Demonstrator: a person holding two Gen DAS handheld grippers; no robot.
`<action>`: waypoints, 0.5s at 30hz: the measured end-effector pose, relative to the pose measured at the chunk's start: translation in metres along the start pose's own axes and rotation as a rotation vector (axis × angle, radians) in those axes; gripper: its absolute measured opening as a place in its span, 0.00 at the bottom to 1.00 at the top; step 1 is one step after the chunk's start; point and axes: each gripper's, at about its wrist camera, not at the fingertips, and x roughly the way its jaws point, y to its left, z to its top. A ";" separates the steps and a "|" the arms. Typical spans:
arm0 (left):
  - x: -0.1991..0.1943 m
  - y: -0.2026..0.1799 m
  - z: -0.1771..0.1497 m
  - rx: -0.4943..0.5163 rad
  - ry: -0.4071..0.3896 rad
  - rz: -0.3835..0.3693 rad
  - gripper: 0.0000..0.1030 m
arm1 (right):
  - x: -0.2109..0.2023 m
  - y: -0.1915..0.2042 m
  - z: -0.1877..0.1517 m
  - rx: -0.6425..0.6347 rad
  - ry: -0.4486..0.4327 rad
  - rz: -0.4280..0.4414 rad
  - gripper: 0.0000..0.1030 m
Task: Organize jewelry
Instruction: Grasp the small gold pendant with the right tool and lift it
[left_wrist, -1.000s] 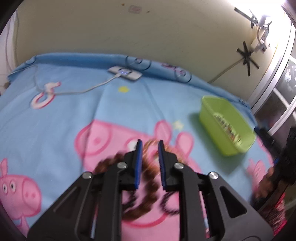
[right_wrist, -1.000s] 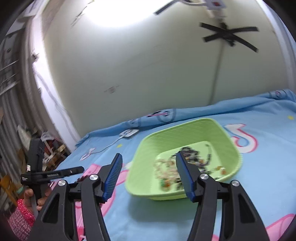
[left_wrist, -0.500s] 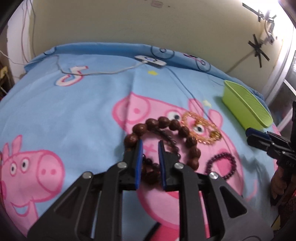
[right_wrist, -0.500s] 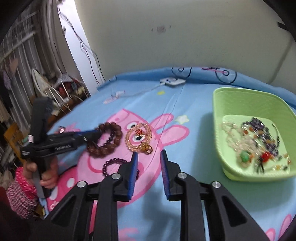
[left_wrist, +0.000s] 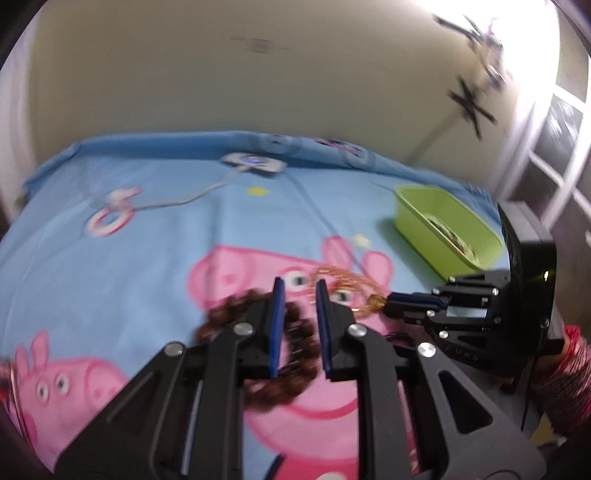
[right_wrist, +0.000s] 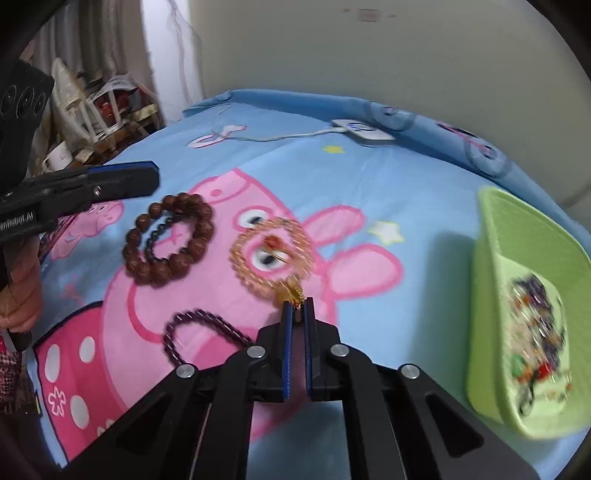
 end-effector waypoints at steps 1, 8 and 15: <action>0.006 -0.007 0.002 0.026 0.010 -0.006 0.15 | -0.006 -0.009 -0.006 0.053 -0.009 0.002 0.00; 0.060 -0.031 0.004 0.140 0.120 0.017 0.15 | -0.026 -0.052 -0.029 0.303 -0.067 0.122 0.00; 0.077 -0.035 0.003 0.160 0.154 0.034 0.15 | -0.024 -0.055 -0.030 0.332 -0.066 0.158 0.00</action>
